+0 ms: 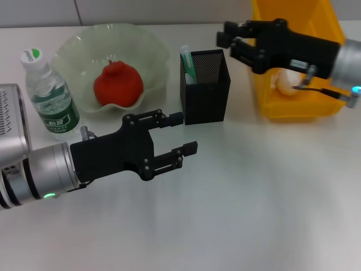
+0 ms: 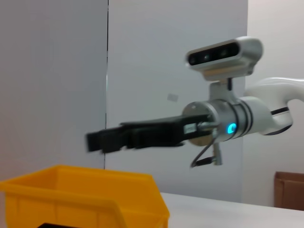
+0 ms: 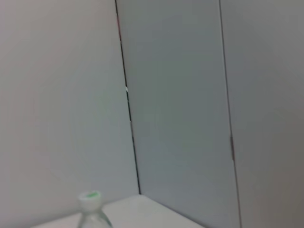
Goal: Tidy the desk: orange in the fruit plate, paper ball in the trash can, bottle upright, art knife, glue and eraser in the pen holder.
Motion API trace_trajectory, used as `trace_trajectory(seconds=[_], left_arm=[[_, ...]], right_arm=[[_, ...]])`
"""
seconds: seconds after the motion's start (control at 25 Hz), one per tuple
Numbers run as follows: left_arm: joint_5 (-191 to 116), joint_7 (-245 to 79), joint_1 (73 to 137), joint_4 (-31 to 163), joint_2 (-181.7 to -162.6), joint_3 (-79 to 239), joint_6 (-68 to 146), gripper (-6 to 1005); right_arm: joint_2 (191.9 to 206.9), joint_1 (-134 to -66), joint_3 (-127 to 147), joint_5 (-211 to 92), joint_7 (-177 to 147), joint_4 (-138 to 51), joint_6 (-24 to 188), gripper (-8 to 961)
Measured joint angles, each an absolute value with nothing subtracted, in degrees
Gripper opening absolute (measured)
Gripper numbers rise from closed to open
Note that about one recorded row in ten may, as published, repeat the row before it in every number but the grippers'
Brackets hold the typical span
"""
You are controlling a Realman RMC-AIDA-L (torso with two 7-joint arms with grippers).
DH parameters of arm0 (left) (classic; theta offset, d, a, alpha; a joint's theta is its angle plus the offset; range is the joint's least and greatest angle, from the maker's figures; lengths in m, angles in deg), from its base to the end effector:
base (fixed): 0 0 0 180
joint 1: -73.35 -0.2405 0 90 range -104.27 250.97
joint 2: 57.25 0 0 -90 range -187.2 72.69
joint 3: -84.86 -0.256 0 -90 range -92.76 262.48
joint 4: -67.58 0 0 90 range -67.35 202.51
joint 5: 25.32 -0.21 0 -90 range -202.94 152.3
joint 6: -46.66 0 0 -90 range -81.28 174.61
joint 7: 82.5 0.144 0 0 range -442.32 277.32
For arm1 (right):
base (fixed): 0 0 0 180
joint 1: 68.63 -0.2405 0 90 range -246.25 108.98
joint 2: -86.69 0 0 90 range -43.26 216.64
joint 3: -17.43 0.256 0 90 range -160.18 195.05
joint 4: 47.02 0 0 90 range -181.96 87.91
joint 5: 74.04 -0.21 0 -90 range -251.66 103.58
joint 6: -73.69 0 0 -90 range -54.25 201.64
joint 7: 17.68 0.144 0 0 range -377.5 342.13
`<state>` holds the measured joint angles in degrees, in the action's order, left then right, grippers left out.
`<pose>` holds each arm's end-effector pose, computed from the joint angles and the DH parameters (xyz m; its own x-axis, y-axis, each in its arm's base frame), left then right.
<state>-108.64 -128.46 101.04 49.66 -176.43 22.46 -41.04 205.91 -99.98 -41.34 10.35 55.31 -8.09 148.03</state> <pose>-0.2498 0.2882 -0.0592 0.7474 0.0476 0.6627 0.2451 -0.9468 -0.2084 0.2042 0.3753 -0.0023 0.7335 -0.1141 -0.6700 -0.4085 -0.8619 -0.3004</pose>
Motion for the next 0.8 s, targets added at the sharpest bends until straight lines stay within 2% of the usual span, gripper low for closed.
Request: trace_trajectory(seconds=[0.4, 0.6, 0.8], left_arm=[[-108.1, -128.66, 102.18, 49.72, -176.43, 22.46, -42.67, 652], [-108.05, -129.1, 102.8, 49.59, -176.43, 22.39, -43.99, 652], [-108.38, -130.84, 102.25, 49.31, -176.19, 22.29, -44.79, 653]], right_arm=[[205.91, -86.16, -36.74, 7.56, 57.51, 1.53, 166.39, 318], [205.82, -82.47, -34.78, 8.4, 56.32, 0.19, 173.96, 517], [205.92, -81.29, -34.83, 10.82, 55.1, -2.38, 176.33, 604]])
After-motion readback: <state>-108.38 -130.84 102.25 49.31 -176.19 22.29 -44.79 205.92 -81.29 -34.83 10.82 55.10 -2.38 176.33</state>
